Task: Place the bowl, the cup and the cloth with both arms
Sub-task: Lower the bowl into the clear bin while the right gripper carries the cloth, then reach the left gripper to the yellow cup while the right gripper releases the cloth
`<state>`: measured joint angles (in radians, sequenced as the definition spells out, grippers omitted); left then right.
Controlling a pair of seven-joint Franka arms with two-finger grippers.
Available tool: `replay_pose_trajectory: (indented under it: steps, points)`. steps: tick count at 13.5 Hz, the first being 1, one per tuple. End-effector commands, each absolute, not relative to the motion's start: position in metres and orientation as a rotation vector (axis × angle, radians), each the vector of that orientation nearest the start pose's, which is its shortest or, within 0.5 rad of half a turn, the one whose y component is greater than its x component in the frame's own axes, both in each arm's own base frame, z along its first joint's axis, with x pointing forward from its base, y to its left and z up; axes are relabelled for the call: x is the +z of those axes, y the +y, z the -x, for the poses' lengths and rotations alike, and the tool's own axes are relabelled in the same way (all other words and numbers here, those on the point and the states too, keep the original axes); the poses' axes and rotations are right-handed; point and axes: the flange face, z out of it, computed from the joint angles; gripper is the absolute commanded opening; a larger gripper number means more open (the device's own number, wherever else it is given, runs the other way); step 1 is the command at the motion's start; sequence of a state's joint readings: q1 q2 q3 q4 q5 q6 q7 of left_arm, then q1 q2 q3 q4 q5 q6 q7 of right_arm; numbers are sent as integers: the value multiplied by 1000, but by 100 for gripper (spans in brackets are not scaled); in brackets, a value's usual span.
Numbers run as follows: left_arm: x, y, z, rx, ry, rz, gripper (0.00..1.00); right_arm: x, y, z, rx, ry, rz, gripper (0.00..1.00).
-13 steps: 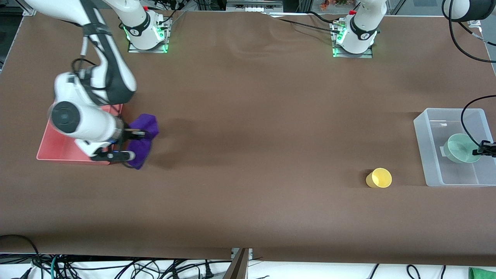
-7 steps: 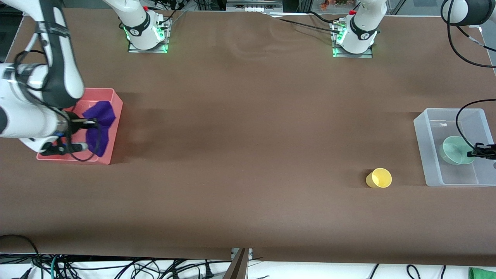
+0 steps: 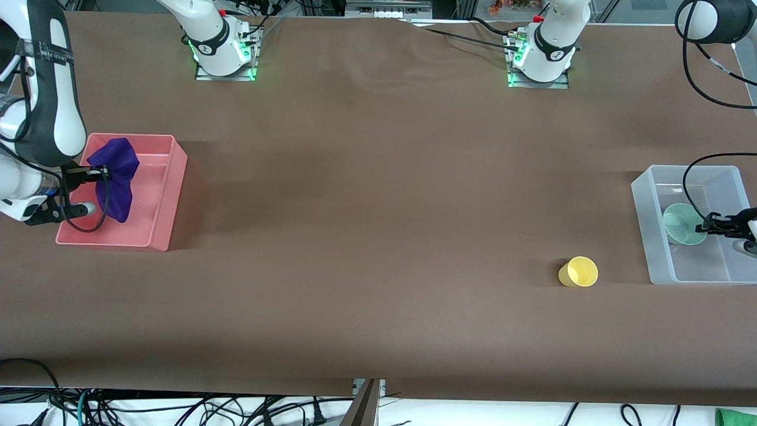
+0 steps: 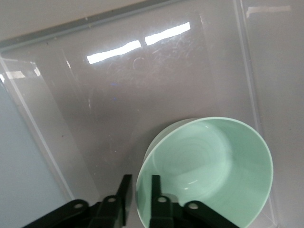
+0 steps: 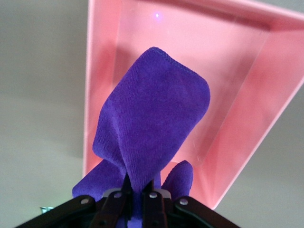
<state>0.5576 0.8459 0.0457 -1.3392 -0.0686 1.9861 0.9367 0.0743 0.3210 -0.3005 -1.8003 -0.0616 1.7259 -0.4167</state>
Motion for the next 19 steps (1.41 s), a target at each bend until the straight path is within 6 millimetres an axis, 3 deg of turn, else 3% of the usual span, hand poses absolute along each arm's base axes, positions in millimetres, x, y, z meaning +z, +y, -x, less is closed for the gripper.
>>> replay_pose_trajectory:
  steps: [1, 3, 4, 6, 8, 10, 11, 12, 13, 15, 16, 19]
  points:
    - [252, 396, -605, 131, 565, 3220, 100, 321, -145, -550, 633, -371, 3075, 0]
    - [301, 382, -613, 82, 588, 3196, 100, 292, -156, -534, 594, -424, 3075, 0]
    - [322, 366, -621, 70, 613, 3184, 100, 278, -157, -530, 555, -458, 3084, 0]
    - [353, 318, -641, 85, 542, 3195, 100, 258, -159, -525, 503, -476, 3107, 0]
    - [364, 258, -658, 153, 432, 3223, 100, 243, -160, -525, 463, -489, 3128, 0]
    - [360, 192, -679, 194, 284, 3228, 100, 232, -159, -522, 420, -501, 3146, 0]
    - [354, 168, -686, 196, 261, 3232, 100, 229, -160, -522, 414, -501, 3150, 36]
    - [348, 158, -689, 192, 266, 3243, 100, 229, -160, -524, 414, -502, 3150, 90]
    - [337, 145, -692, 184, 272, 3270, 100, 232, -160, -525, 405, -502, 3153, 100]
    - [324, 134, -699, 56, 197, 3344, 100, 253, -161, -536, 343, -482, 3169, 100]
    - [309, 118, -703, 11, 151, 3370, 100, 269, -161, -542, 325, -470, 3170, 100]
    - [269, 108, -708, -77, 2, 3355, 96, 330, -140, -577, 391, -473, 3137, 100]
